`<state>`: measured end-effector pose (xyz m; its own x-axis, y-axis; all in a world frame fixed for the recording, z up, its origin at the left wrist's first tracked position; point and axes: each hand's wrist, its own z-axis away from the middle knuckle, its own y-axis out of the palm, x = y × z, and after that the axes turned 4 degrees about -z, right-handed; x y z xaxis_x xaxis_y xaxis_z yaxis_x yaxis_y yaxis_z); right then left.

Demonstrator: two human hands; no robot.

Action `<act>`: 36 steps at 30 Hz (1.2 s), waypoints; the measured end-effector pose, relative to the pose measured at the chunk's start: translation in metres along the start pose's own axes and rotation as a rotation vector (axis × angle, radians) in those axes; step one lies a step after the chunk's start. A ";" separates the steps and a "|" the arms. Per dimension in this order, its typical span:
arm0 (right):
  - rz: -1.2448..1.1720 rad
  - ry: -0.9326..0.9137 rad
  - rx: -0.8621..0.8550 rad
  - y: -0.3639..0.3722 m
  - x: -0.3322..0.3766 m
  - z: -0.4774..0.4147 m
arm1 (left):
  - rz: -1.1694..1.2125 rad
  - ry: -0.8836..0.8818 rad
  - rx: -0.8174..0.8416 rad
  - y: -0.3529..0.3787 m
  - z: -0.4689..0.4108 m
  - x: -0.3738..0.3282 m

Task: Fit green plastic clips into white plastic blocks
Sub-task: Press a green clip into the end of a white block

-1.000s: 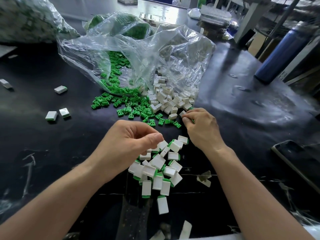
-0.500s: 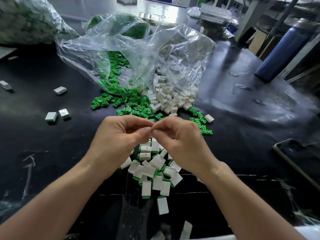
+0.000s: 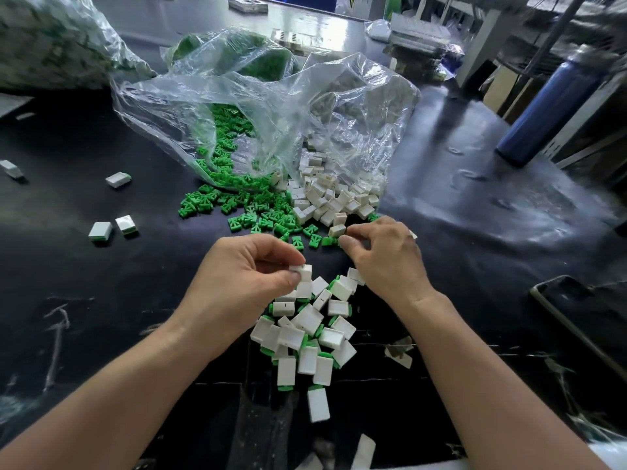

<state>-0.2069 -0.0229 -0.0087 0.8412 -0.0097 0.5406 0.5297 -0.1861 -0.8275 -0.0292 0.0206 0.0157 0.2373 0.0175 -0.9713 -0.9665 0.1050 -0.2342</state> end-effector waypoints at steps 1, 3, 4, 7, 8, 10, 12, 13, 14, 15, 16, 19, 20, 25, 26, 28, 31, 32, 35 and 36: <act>0.031 -0.005 0.012 0.003 0.000 0.000 | -0.014 0.000 0.007 0.000 0.000 0.000; 0.075 -0.024 0.016 0.005 0.001 -0.001 | -0.019 -0.009 0.025 0.000 0.000 -0.001; 0.082 -0.029 0.013 0.005 0.001 -0.001 | -0.009 -0.014 0.033 0.000 0.000 -0.001; 0.065 -0.029 0.012 0.003 0.000 -0.002 | 0.021 -0.028 0.041 0.000 0.000 -0.002; 0.055 -0.031 0.013 0.003 0.000 -0.003 | 0.035 -0.035 0.042 0.000 0.000 -0.002; 0.021 -0.039 0.009 0.003 0.001 -0.002 | 0.072 -0.046 0.044 0.001 0.001 -0.003; -0.007 -0.042 0.003 0.002 0.002 -0.001 | 0.116 -0.055 0.043 0.002 0.001 -0.004; -0.027 -0.037 -0.006 0.001 0.002 -0.001 | 0.132 -0.057 0.043 0.002 0.002 -0.004; -0.067 -0.031 -0.021 -0.001 0.002 -0.001 | 0.142 -0.057 0.045 0.002 0.002 -0.005; -0.133 -0.027 -0.037 -0.003 0.002 -0.001 | 0.148 -0.056 0.050 0.002 0.002 -0.005; -0.215 -0.024 -0.051 -0.006 0.004 0.000 | 0.155 -0.057 0.054 0.002 0.002 -0.006; -0.537 0.003 0.014 -0.013 0.012 0.008 | 0.187 -0.075 0.064 0.002 0.002 -0.006; -0.648 0.004 0.071 -0.014 0.016 0.012 | 0.199 -0.082 0.067 0.002 0.002 -0.006; -0.947 -0.021 0.288 -0.018 0.028 0.022 | 0.229 -0.101 0.061 0.003 0.002 -0.008; -0.974 -0.012 0.303 -0.018 0.030 0.023 | 0.233 -0.101 0.058 0.003 0.002 -0.008; -1.013 0.005 0.325 -0.017 0.031 0.025 | 0.241 -0.097 0.052 0.003 0.001 -0.008; -1.054 0.011 0.348 -0.017 0.031 0.025 | 0.257 -0.099 0.040 0.003 0.001 -0.007; -1.059 0.007 0.352 -0.017 0.031 0.026 | 0.260 -0.102 0.039 0.003 0.001 -0.007; -1.070 -0.014 0.359 -0.018 0.032 0.027 | 0.273 -0.113 0.041 0.003 0.001 -0.007; -1.076 -0.015 0.352 -0.018 0.033 0.027 | 0.277 -0.117 0.043 0.003 0.001 -0.007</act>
<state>-0.1860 0.0071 0.0199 -0.0702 0.0005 0.9975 0.9782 0.1960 0.0687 -0.0332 0.0216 0.0215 -0.0232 0.1650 -0.9860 -0.9916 0.1218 0.0437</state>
